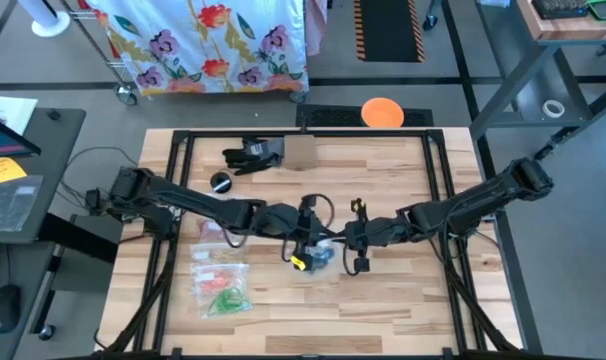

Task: Sort rubber bands
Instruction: Close the transparent zip bag

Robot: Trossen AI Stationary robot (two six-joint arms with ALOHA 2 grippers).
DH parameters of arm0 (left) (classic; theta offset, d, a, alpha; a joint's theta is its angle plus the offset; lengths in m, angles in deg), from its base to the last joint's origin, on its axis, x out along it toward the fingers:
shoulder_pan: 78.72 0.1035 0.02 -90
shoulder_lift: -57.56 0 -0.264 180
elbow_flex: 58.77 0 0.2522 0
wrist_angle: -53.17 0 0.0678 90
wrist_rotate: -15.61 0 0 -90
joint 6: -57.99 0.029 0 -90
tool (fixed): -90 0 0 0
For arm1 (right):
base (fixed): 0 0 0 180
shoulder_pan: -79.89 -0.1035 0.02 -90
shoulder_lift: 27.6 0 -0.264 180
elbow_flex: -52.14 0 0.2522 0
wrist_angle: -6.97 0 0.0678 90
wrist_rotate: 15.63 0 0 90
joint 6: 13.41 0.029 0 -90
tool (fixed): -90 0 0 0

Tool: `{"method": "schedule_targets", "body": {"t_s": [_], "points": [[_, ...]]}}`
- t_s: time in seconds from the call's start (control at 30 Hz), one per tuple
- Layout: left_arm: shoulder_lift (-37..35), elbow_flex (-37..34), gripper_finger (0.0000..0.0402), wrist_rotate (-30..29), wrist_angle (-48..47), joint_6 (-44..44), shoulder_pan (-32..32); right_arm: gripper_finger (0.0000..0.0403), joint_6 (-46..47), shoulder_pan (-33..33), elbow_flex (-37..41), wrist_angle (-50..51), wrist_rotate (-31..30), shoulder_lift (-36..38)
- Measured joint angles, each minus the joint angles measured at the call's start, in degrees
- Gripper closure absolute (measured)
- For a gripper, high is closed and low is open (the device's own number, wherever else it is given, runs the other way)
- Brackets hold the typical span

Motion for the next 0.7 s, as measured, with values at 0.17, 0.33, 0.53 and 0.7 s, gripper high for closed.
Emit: {"method": "schedule_targets", "body": {"t_s": [0.17,0.33,0.53,0.7], "points": [[-7.21,0.04,0.0401,-1.61,-4.12,-0.11,-1.53,0.0387,-2.14,0.25,-11.3,18.83,0.0,0.02],[-10.84,-0.36,0.0401,-5.76,-9.08,0.62,-4.21,0.0387,-5.89,1.36,-26.1,34.97,0.82,-0.81],[-8.23,-8.91,0.0401,-5.45,4.35,-0.77,-5.25,0.0387,-5.84,2.97,-37.42,47.61,6.28,-10.24],[-6.52,-15.76,0.0401,-5.81,15.86,-3.88,-5.25,0.0387,-5.43,3.67,-38.76,50.69,9.25,-18.79]]}}
